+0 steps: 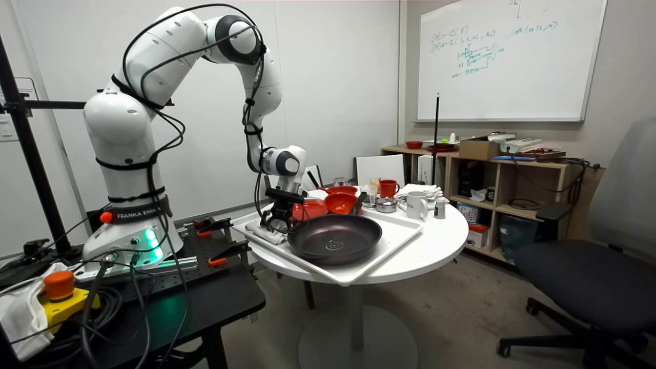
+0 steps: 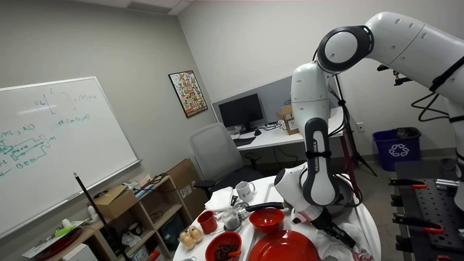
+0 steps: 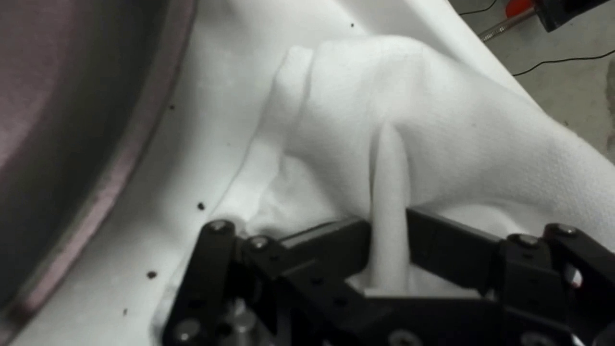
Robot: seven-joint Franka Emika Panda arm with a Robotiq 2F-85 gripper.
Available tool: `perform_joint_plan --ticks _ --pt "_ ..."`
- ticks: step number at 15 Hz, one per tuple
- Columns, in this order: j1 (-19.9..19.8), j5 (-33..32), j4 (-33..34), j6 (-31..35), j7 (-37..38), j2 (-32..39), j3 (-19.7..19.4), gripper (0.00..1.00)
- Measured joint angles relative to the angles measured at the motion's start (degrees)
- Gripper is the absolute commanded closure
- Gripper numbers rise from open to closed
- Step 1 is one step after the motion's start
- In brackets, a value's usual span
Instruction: Wipe the red plate with a towel
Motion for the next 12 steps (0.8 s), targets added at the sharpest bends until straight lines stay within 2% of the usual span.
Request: perform_joint_plan --ticks 2,3,6,12 --pt "-0.42 0.00 -0.14 0.38 -0.12 -0.22 0.44 0.97" --pt "-0.76 0.02 -0.35 0.93 -0.45 -0.38 0.81 0.94" --pt "-2.27 0.18 -1.93 3.82 -1.91 -1.52 2.65 0.91" --pt "-5.21 1.72 -7.91 9.48 -3.43 -8.06 7.20 0.93"
